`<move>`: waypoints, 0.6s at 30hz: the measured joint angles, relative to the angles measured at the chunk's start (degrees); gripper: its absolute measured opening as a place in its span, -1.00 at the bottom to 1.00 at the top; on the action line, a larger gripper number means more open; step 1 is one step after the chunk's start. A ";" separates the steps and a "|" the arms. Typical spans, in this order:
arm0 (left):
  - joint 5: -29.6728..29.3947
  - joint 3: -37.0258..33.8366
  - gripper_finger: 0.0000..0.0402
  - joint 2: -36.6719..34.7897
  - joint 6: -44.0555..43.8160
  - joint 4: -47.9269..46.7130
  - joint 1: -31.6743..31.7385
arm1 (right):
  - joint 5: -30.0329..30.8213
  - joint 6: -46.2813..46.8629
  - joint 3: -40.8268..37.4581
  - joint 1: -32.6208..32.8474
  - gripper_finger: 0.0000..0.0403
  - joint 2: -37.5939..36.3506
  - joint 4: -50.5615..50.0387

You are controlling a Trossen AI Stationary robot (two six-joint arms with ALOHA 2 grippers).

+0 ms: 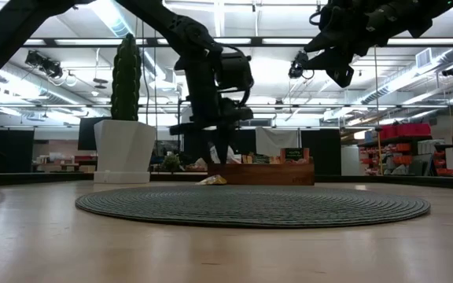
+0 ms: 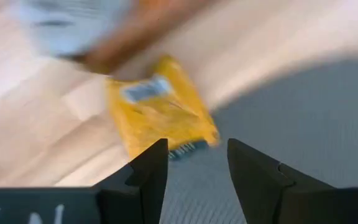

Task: Pick & Place Tea
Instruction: Put the orange tea bag into the middle section of the wooden organizer

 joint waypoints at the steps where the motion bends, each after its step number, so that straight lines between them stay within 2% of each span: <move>1: -0.03 0.00 -0.14 0.00 -3.47 0.07 0.71 | 0.00 -0.18 0.00 0.00 -0.18 0.00 0.00; 5: -0.22 -0.22 -0.14 0.00 -12.13 0.37 3.17 | 0.00 -0.57 0.00 0.00 -0.18 0.00 -0.02; 12: 2.68 -0.22 -0.12 0.00 -13.97 1.67 5.30 | -0.06 -2.76 0.00 0.00 -0.18 0.00 -0.15; 18: 3.13 -0.20 0.16 0.85 -14.07 3.99 4.43 | -0.07 -4.01 0.00 0.00 -0.18 0.00 -0.15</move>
